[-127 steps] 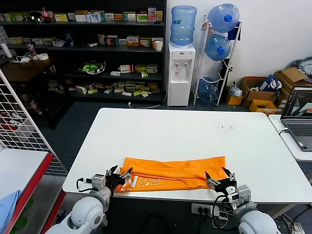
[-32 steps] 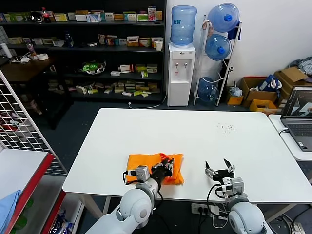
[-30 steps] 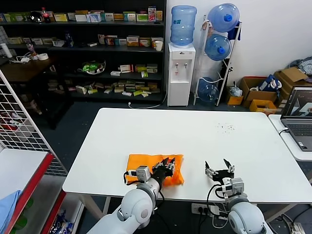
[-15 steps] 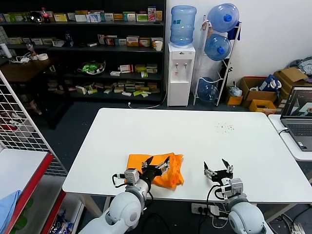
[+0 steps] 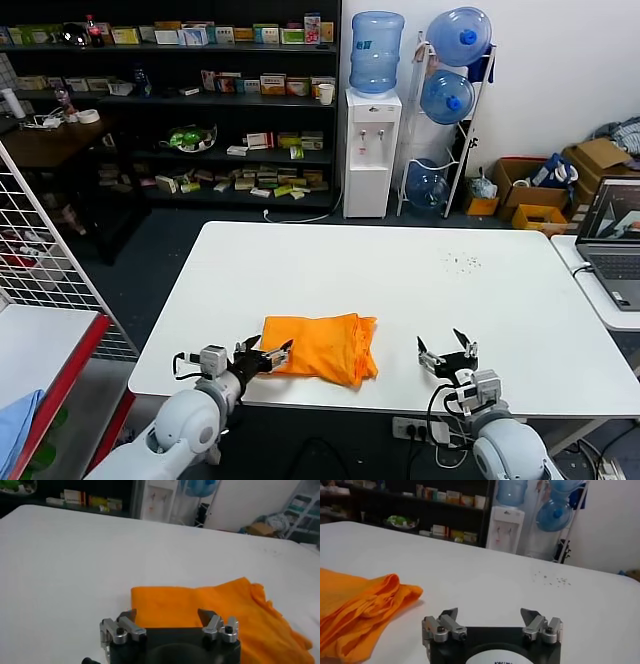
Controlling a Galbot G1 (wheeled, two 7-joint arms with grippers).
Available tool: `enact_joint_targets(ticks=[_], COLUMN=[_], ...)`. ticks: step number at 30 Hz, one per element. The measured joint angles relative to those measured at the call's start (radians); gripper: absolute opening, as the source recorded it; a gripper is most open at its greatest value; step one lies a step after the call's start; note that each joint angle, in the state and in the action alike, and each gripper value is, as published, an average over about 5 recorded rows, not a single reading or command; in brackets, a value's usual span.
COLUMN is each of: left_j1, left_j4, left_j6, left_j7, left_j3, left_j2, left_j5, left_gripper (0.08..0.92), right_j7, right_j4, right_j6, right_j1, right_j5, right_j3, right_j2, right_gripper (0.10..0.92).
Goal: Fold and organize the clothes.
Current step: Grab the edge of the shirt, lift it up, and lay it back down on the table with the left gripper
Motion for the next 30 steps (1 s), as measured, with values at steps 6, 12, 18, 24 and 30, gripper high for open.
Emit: enact_joint_targets(ticks=[6,12,18,24,30], left_j1=[-0.012,-0.03,-0.051,-0.061,-0.058], left_j4=[0.034,0.08,0.124,0.143,0.143], left_j6=[0.05,0.089,0.104,0.112,0.124], left_j7=[0.047,0.091,0.122,0.143,0.161], left_j3=[-0.046,-0.059,-0.062,-0.061,-0.058], left_j2=[0.019,0.019,0.007,-0.005,-0.01], left_j5=[-0.059,-0.106,-0.13,-0.142,-0.149], left_gripper=[0.823,0.823,0.823,0.758,0.586], right_j7=[-0.004,-0.006,-0.006,-0.006,-0.006], right_j4=[0.001,0.007,0.006,0.005,0.005], right_j6=[0.001,0.001,0.001,-0.001,-0.002], right_j1=[-0.006,-0.014,-0.013,-0.006,-0.002], right_j5=[-0.003,-0.003,-0.005,-0.005,-0.004], right_j3=[0.006,0.013,0.011,0.009,0.008], right_j2=[0.0,-0.003,0.002,0.003,0.004], right_gripper=[0.823,0.823,0.823,0.823,0.823])
